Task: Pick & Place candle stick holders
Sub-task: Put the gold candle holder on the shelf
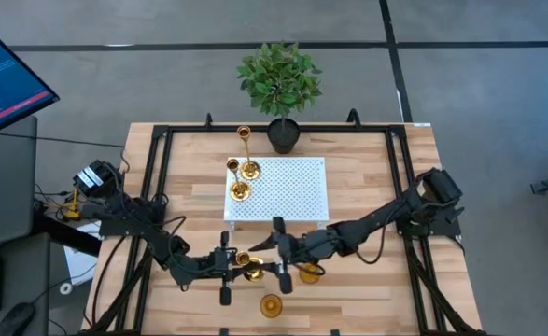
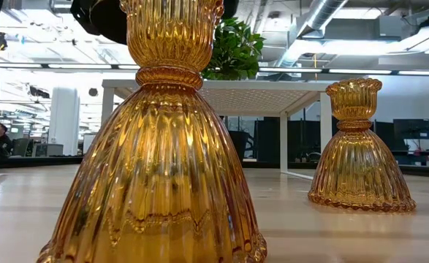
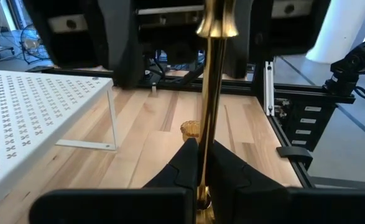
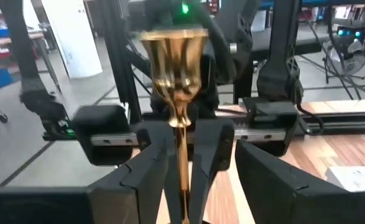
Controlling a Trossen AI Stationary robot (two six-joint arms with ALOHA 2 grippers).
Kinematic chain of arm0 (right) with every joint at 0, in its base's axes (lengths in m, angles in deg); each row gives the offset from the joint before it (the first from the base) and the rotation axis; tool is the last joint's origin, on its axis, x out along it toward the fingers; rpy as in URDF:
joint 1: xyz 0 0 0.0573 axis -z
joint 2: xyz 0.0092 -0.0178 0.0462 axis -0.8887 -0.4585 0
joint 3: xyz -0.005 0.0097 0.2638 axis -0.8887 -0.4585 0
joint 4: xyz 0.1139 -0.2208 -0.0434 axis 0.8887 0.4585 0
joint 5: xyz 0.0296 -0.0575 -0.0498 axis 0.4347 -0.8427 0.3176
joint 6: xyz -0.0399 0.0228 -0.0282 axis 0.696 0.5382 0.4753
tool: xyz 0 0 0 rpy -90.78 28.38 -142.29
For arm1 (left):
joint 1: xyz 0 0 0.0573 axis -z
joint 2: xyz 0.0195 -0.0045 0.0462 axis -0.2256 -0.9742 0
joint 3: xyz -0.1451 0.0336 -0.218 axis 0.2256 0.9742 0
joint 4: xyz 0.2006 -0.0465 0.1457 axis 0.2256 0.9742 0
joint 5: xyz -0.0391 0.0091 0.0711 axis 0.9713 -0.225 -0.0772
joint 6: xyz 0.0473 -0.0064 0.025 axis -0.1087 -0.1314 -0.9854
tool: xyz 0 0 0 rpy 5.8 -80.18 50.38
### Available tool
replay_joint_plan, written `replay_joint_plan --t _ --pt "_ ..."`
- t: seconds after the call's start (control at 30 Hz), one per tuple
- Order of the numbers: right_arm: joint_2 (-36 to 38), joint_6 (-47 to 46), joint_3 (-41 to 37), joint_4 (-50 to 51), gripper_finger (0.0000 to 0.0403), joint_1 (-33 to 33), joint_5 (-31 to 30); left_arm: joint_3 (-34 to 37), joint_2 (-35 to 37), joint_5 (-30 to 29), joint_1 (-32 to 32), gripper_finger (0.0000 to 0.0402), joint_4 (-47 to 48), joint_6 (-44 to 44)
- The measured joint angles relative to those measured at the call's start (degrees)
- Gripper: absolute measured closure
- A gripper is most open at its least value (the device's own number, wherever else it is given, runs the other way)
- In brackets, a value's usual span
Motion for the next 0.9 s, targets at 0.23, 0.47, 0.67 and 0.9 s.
replay_joint_plan --t 0.23,0.47,0.67,0.9 --pt "-0.4 0.0 1.2 0.2 0.0236 0.3 1.5 0.0 0.0 0.0 0.0 0.0386 0.4 0.0" --pt "-0.2 -1.6 1.2 -0.1 0.0288 0.4 4.3 0.0 0.0 -0.1 -1.1 0.0386 0.5 0.3" --pt "-0.5 -1.9 1.2 0.2 0.0297 1.3 4.2 0.0 0.0 4.1 -4.5 0.0386 0.4 3.2" --pt "-0.5 -1.9 1.2 0.2 0.0332 1.5 4.3 0.0 0.0 4.9 -5.3 0.0386 0.3 2.7"
